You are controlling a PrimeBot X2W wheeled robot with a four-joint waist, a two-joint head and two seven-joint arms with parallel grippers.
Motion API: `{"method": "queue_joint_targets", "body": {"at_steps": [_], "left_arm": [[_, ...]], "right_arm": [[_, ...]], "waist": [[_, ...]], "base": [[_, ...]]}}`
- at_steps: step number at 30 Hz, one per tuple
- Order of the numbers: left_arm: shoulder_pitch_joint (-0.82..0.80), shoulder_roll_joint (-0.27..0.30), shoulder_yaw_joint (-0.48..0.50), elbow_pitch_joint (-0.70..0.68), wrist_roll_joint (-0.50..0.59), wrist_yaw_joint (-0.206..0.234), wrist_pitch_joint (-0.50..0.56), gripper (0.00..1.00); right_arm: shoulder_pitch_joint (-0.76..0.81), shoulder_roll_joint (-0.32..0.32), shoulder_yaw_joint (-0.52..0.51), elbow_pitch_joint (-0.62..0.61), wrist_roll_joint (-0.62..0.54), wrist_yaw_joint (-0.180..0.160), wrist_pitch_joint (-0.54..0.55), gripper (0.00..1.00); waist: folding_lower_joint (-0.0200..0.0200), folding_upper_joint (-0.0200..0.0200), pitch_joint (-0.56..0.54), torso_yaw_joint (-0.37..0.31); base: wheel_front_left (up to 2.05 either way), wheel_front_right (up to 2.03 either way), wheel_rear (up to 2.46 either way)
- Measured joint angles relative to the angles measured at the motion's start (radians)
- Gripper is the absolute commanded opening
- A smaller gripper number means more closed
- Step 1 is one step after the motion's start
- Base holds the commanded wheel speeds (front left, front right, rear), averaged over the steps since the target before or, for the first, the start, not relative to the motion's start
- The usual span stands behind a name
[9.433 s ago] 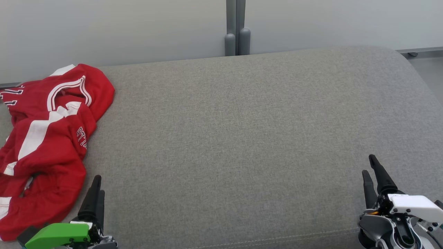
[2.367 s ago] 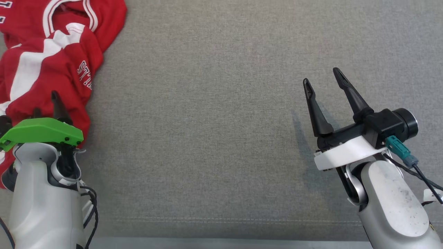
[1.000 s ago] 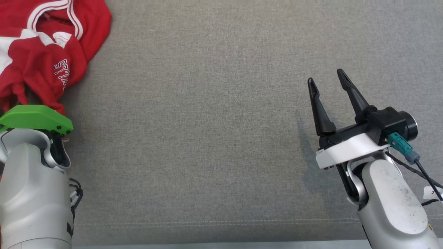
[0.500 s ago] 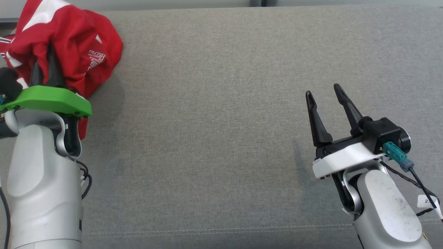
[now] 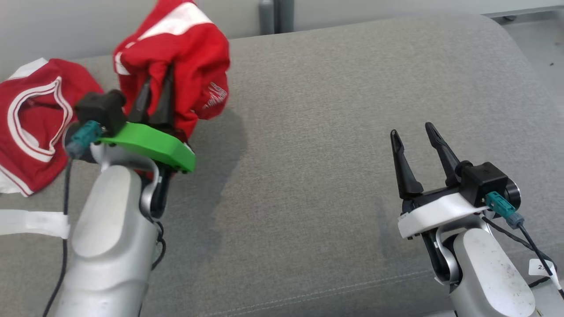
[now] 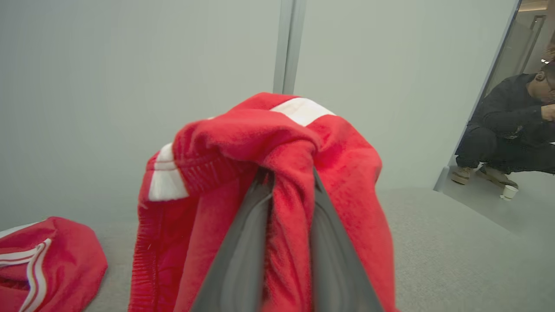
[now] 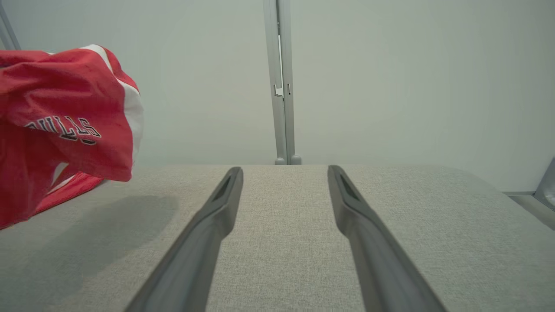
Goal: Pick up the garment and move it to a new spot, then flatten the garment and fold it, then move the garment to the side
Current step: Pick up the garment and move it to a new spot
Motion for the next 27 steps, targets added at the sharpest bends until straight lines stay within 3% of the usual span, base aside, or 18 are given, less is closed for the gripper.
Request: {"method": "queue_joint_targets", "body": {"at_steps": [6, 14, 20, 27], "left_arm": [[0.038, 0.002, -0.155, -0.006, -0.017, 0.001, 0.004, 0.0], [0.043, 0.007, -0.277, 0.002, -0.027, 0.057, 0.021, 0.0], [0.038, 0.01, -0.313, 0.061, 0.016, 0.121, 0.021, 0.0], [0.037, 0.012, -0.414, 0.117, 0.045, 0.13, 0.022, 0.0]], "right_arm": [[0.0, 0.001, 0.01, -0.005, 0.01, 0.0, 0.0, 1.0], [-0.002, 0.003, 0.012, -0.019, 0.016, 0.002, 0.0, 1.0], [-0.014, 0.007, 0.031, -0.026, 0.018, 0.012, 0.0, 1.0], [-0.024, 0.008, 0.027, -0.031, 0.025, 0.011, 0.0, 1.0]], "waist": [[0.0, 0.0, -0.006, -0.079], [0.0, 0.0, 0.02, -0.172], [0.0, 0.0, 0.059, -0.217], [0.0, 0.0, 0.099, -0.24]], "base": [[0.0, 0.0, 0.0], [0.0, 0.0, 0.0], [0.0, 0.0, 0.0], [0.0, 0.0, 0.0]]}}
